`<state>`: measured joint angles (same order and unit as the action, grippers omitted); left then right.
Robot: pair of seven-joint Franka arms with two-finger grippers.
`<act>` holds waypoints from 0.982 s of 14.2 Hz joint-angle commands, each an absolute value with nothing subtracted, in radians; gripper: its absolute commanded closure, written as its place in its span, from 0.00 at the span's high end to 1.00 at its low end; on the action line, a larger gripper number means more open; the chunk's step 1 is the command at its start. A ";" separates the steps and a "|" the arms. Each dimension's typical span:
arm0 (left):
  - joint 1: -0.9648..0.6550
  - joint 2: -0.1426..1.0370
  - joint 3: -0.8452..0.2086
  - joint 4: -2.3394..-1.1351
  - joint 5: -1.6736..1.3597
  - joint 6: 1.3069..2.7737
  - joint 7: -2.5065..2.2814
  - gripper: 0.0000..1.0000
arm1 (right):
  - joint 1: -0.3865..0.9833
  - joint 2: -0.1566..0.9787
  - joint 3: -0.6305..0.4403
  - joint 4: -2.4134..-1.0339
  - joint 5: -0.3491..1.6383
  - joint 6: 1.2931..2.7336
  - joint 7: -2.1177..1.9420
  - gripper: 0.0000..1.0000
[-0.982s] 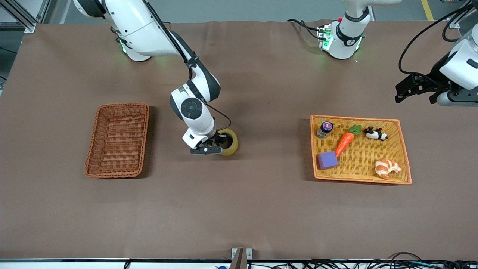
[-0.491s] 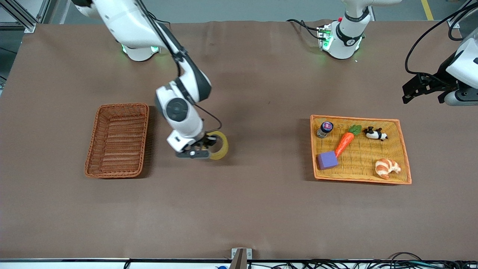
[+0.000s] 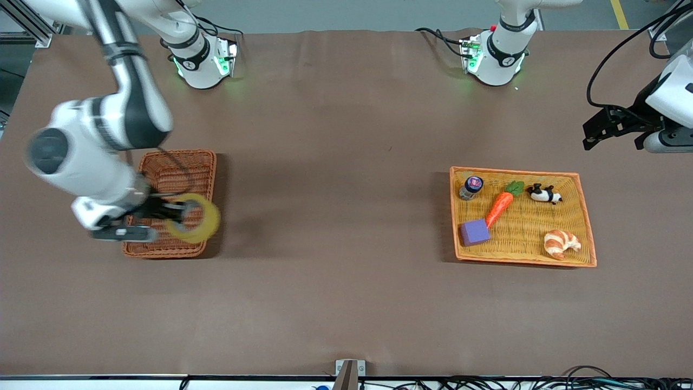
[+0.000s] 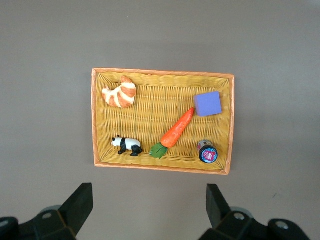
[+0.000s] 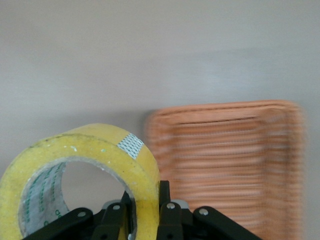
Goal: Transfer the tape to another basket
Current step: 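Lift the tape with the right gripper and carry it over the basket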
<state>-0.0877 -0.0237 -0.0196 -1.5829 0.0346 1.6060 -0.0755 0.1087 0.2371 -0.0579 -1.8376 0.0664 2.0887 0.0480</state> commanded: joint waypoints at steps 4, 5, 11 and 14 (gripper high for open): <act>-0.092 -0.029 -0.026 -1.580 0.055 1.611 -0.078 1.00 | -0.075 0.115 -0.031 -2.165 0.012 2.281 -0.156 0.00; -0.094 -0.026 -0.026 -1.580 0.055 1.612 -0.078 1.00 | -0.075 0.114 -0.031 -2.208 0.012 2.319 -0.156 0.00; -0.090 -0.018 -0.026 -1.583 0.055 1.617 -0.069 1.00 | -0.074 0.132 -0.029 -2.344 0.012 2.520 -0.189 0.01; -0.092 -0.026 -0.026 -1.582 0.054 1.600 -0.072 1.00 | -0.077 0.166 -0.029 -2.355 0.012 2.546 -0.196 0.02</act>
<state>-0.0908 -0.0168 -0.0224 -1.5837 0.0346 1.6104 -0.0755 -0.0669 0.1801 -0.0357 -2.3223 0.0174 2.5180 -0.1761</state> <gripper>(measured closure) 0.000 0.789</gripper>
